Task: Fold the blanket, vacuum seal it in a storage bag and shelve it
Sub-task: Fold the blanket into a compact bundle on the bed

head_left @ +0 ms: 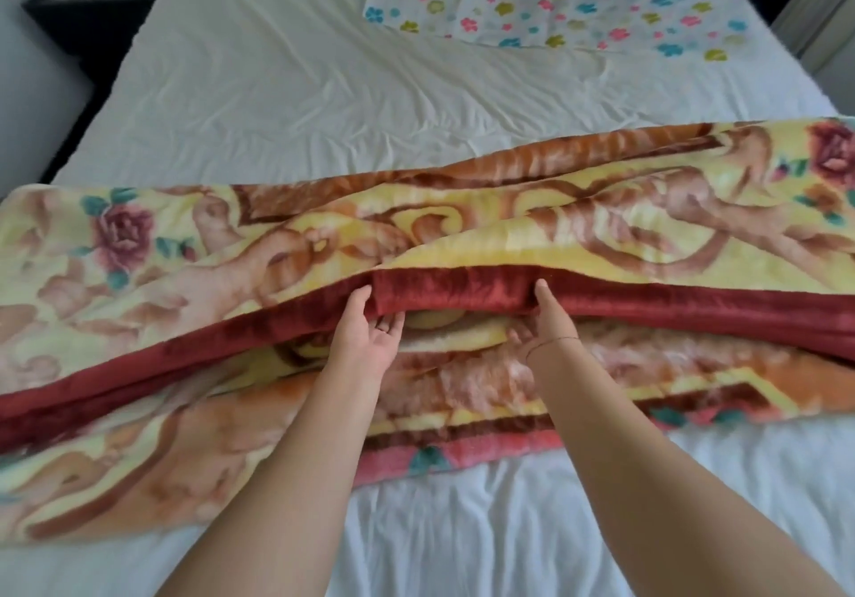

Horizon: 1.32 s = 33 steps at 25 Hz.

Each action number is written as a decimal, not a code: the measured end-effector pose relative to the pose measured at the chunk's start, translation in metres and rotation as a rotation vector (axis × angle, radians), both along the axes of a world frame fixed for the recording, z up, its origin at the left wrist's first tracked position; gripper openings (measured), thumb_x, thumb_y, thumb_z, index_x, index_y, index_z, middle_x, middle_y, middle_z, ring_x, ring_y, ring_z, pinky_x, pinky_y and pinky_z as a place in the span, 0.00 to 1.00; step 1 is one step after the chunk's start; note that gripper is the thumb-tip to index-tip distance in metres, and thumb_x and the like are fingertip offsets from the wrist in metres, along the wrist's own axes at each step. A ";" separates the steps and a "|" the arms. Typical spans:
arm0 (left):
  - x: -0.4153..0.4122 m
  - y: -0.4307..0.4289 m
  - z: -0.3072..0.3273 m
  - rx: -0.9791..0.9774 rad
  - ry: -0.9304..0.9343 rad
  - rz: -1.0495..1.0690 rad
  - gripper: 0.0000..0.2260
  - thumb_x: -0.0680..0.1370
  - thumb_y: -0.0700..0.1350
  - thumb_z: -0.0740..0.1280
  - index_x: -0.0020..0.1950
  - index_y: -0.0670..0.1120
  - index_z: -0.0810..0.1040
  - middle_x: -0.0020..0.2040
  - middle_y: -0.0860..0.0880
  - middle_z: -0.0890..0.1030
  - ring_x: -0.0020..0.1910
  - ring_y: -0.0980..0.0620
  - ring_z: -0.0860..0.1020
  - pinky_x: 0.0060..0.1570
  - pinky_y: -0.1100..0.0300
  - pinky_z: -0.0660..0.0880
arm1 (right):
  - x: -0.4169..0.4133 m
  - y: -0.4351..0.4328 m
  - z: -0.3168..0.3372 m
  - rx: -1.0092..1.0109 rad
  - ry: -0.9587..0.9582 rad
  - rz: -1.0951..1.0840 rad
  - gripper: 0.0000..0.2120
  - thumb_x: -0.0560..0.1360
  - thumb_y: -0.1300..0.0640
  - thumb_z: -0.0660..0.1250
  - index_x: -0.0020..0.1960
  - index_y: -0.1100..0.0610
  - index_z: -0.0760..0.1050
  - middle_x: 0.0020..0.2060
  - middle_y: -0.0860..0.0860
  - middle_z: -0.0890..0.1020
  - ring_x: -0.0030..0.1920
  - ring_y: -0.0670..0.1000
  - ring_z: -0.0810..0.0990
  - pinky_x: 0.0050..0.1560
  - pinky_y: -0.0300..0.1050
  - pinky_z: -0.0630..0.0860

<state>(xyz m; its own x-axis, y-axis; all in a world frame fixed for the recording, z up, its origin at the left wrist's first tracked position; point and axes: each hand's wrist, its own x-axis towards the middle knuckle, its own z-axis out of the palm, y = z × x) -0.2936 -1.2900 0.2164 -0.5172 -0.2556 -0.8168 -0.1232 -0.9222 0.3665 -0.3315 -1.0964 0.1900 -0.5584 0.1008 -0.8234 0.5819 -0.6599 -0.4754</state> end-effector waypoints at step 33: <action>0.213 -0.082 -0.082 -0.345 -0.178 -0.029 0.05 0.81 0.44 0.62 0.46 0.46 0.72 0.44 0.49 0.75 0.41 0.55 0.75 0.47 0.62 0.77 | 0.121 0.136 -0.065 0.302 -0.041 -0.001 0.07 0.81 0.57 0.59 0.45 0.50 0.69 0.42 0.44 0.74 0.40 0.43 0.74 0.53 0.41 0.71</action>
<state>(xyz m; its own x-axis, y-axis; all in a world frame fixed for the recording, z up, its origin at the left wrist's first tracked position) -0.0807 -1.3715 0.1344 -0.3858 -0.5183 -0.7632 -0.2371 -0.7437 0.6250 -0.2105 -0.9608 0.1248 -0.5251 0.3453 -0.7778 0.6042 -0.4923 -0.6265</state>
